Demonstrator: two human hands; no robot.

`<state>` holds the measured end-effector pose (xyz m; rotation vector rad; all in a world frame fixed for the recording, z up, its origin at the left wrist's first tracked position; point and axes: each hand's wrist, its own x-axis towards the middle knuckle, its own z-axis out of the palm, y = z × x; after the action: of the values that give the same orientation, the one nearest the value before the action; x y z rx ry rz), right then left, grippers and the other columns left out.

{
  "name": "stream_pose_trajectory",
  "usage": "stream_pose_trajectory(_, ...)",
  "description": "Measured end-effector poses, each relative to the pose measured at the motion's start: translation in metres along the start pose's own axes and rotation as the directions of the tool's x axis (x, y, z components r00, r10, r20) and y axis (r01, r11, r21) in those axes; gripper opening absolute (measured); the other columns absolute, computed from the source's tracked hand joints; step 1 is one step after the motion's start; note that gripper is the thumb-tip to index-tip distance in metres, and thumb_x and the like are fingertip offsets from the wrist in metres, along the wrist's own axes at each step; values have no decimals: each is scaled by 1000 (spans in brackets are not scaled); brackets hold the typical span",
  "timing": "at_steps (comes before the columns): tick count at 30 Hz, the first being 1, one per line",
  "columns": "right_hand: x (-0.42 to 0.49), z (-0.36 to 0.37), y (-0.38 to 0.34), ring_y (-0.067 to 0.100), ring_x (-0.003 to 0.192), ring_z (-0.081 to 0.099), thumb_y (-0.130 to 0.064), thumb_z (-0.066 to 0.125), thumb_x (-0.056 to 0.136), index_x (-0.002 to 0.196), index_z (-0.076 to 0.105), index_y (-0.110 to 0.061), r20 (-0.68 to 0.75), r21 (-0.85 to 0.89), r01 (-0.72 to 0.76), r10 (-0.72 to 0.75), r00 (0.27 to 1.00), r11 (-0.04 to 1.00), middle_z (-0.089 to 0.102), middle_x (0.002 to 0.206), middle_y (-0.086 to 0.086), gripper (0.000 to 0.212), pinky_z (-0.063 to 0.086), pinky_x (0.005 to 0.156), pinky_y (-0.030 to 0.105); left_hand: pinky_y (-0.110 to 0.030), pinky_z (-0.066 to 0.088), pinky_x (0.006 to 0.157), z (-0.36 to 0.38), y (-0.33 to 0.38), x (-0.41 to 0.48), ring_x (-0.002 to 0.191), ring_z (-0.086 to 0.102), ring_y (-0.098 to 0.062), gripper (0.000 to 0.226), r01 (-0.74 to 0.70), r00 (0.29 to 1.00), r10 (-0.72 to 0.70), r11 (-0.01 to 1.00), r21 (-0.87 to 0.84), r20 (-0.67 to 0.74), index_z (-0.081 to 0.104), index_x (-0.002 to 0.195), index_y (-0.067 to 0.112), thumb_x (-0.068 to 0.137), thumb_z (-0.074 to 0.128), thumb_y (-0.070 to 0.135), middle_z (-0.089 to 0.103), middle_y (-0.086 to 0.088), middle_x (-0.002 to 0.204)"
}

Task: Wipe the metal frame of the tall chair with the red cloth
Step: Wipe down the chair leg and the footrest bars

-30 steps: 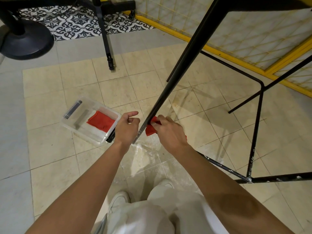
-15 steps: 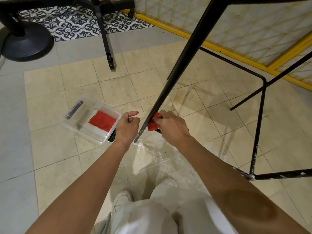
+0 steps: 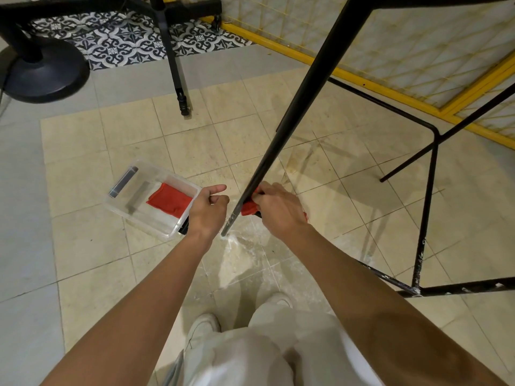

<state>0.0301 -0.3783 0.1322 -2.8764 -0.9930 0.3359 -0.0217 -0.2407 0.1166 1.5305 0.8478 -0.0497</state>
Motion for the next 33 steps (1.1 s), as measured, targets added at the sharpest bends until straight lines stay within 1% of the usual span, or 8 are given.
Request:
stream_pose_trajectory(2, 3, -1, 0, 19, 103, 49, -8, 52, 92, 122, 59, -20, 39, 15, 16, -16, 999, 1000, 52, 120, -1, 33, 50, 80, 33, -17, 44, 74, 0, 0, 1, 75, 53, -7, 26, 5, 1000, -5, 1000, 5, -8, 58, 116, 22, 93, 50, 12, 55, 0, 93)
stream_pose_trajectory(7, 1, -12, 23, 15, 104, 47, -9, 55, 92, 128, 56, -30, 194, 1, 259, -254, 948, 966, 55, 116, -6, 42, 44, 78, 28, -19, 45, 76, 0, 1, -2, 74, 53, -6, 26, -4, 1000, 4, 1000, 2, 15, 57, 115, 23, 93, 49, 11, 55, 2, 90)
stream_pose_trajectory(11, 2, -10, 17, 16, 102, 47, -12, 55, 91, 121, 61, -27, -12, 70, 38, -37, 999, 997, 56, 109, -5, 34, 47, 79, 32, -19, 44, 76, -6, -1, -4, 74, 51, -6, 26, 6, 1000, -6, 1000, 12, 11, 57, 116, 22, 94, 48, 11, 54, -1, 94)
stream_pose_trajectory(17, 1, 1, 2, 19, 102, 48, -10, 53, 92, 123, 59, -21, 49, 83, -26, 22, 999, 996, 53, 113, -1, 33, 45, 74, 31, -14, 43, 69, -10, -2, -2, 73, 51, -5, 26, 29, 999, -29, 999, 17, -18, 57, 116, 23, 93, 49, 13, 55, 0, 92)
stream_pose_trajectory(23, -5, -5, 4, 18, 104, 49, -7, 52, 90, 122, 60, -25, 136, -30, 119, -114, 984, 992, 55, 117, -3, 37, 42, 66, 28, -23, 46, 75, 2, -1, -8, 77, 54, -7, 27, 30, 999, -30, 1000, -1, 15, 57, 115, 24, 93, 49, 12, 58, 2, 92)
stream_pose_trajectory(28, 2, -11, 5, 20, 106, 47, -12, 53, 91, 120, 59, -20, 24, 26, -33, 32, 999, 999, 53, 113, 0, 31, 46, 73, 32, -22, 46, 77, 1, -4, -13, 86, 57, -14, 26, 31, 999, -31, 999, 13, 12, 58, 113, 26, 92, 50, 13, 60, -2, 99)
stream_pose_trajectory(31, 4, -7, 2, 20, 105, 48, -11, 52, 92, 122, 58, -21, 40, 41, -47, 45, 998, 998, 52, 114, 0, 32, 45, 73, 31, -20, 45, 73, 0, -4, -12, 77, 55, -10, 25, 36, 999, -36, 999, -9, 11, 58, 114, 24, 92, 51, 13, 58, -1, 93)
stream_pose_trajectory(33, 0, -2, -2, 19, 105, 49, -10, 51, 93, 122, 58, -21, 49, 49, -59, 56, 997, 997, 53, 116, -1, 33, 43, 71, 29, -24, 46, 77, 1, -4, -11, 82, 56, -13, 26, 32, 999, -32, 999, -8, 21, 58, 114, 24, 92, 51, 13, 59, -2, 94)
